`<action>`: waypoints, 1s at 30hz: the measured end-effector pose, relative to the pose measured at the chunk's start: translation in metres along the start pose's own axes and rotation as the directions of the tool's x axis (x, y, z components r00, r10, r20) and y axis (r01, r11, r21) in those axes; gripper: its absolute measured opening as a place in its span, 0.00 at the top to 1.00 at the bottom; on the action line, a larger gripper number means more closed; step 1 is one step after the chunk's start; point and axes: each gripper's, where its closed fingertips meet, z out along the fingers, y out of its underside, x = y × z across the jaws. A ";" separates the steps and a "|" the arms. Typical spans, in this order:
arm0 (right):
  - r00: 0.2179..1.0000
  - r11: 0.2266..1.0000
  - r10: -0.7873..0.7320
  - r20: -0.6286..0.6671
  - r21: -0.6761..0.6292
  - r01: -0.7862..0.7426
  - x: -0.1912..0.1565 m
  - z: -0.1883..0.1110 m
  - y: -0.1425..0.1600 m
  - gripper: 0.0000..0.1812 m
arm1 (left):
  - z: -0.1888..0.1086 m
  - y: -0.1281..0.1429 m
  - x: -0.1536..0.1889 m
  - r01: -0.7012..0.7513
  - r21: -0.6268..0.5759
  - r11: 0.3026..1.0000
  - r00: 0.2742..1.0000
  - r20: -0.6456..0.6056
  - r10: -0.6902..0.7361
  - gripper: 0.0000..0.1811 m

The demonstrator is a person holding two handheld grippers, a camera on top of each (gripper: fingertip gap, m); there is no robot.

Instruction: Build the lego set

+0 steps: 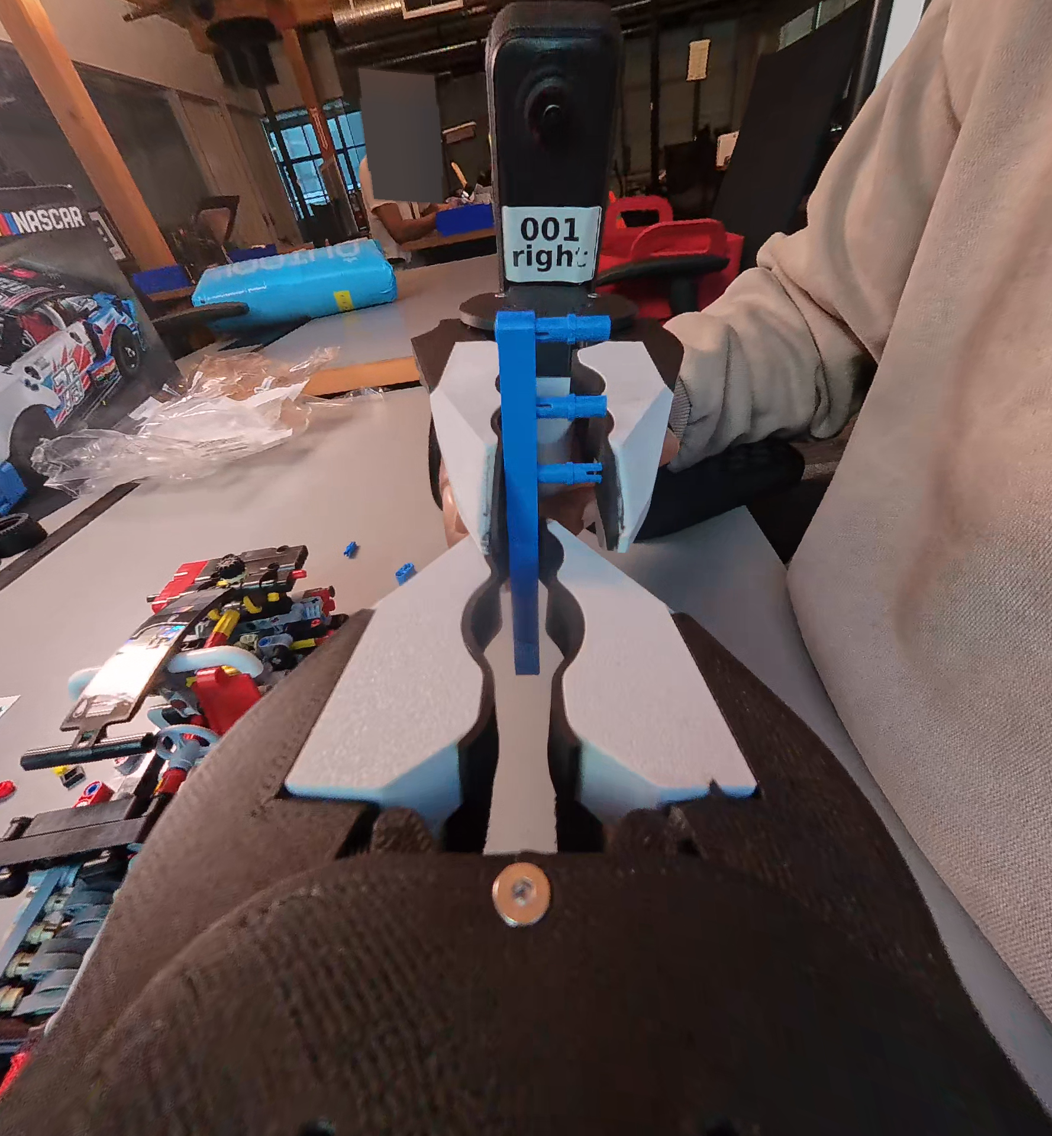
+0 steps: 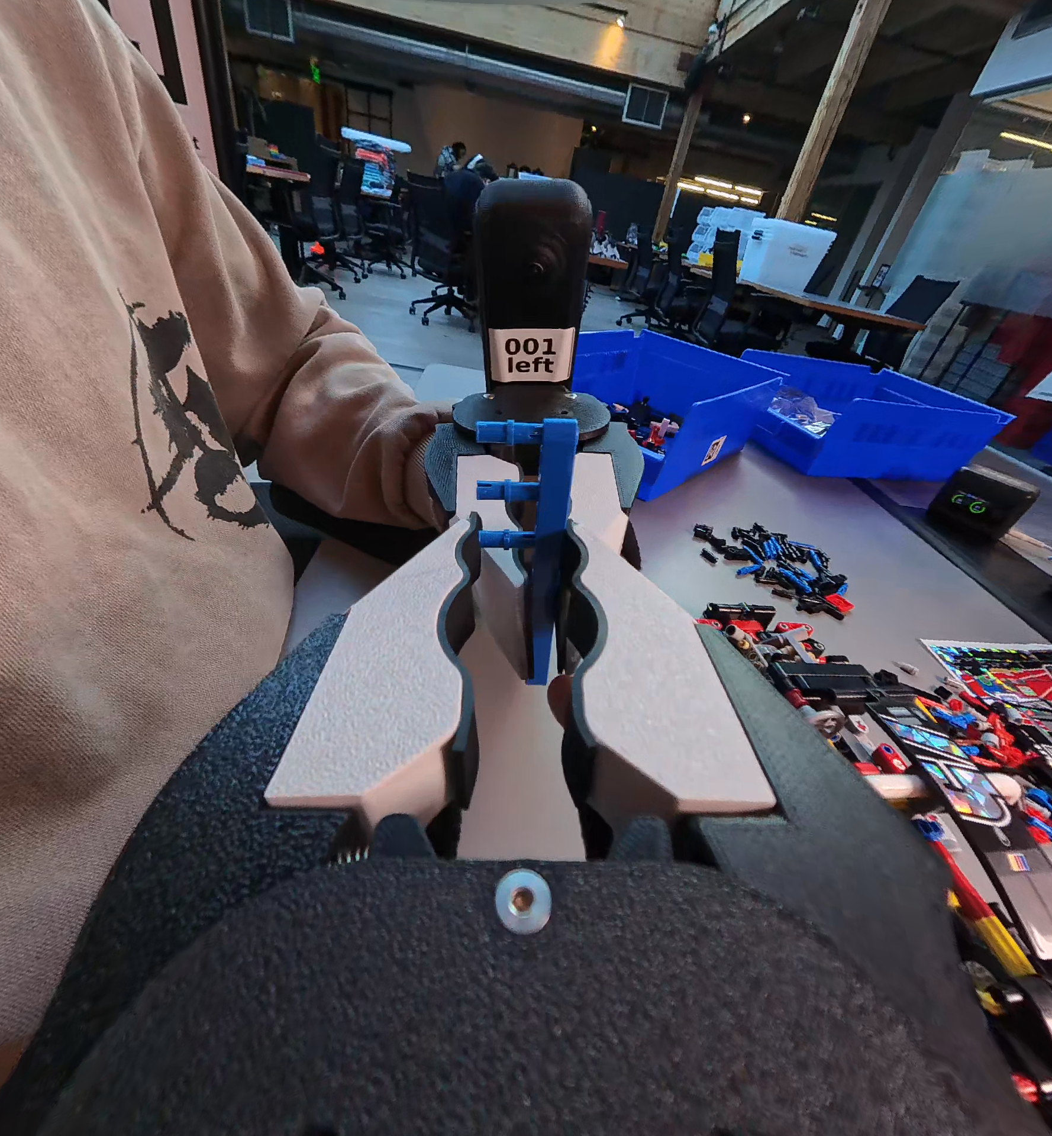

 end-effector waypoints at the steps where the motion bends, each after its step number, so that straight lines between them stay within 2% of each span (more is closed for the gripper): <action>1: 1.000 1.000 -0.001 -0.003 -0.008 0.001 0.000 0.000 0.000 0.87 | 0.000 0.000 0.000 -0.006 -0.001 1.000 1.000 0.003 0.006 0.97; 12: 1.000 1.000 0.015 -0.022 0.018 -0.014 0.001 -0.001 -0.003 0.88 | 0.001 -0.001 -0.002 -0.057 -0.058 0.997 0.997 0.048 0.060 0.96; 16: 1.000 0.999 0.030 0.002 0.032 -0.030 -0.002 -0.003 -0.005 0.87 | 0.001 -0.002 -0.003 -0.142 -0.096 0.985 0.985 0.085 0.150 0.96; 19: 0.991 0.991 -0.133 -0.035 0.017 0.133 -0.008 -0.002 -0.004 0.86 | 0.000 -0.002 -0.002 -0.268 -0.116 0.956 0.955 0.103 0.280 0.97; 22: 0.973 0.975 -0.224 -0.051 0.000 0.224 -0.012 0.000 -0.005 0.86 | -0.003 -0.003 -0.003 -0.383 -0.136 0.914 0.907 0.132 0.400 0.97; 26: 0.958 0.959 -0.284 -0.047 -0.023 0.283 -0.015 0.002 -0.006 0.87 | -0.005 -0.005 0.000 -0.411 -0.117 0.904 0.896 0.128 0.425 0.97; 30: 0.943 0.946 -0.324 -0.073 -0.024 0.323 -0.013 0.000 -0.009 0.87 | -0.009 -0.004 -0.005 -0.376 -0.093 0.922 0.913 0.132 0.386 0.96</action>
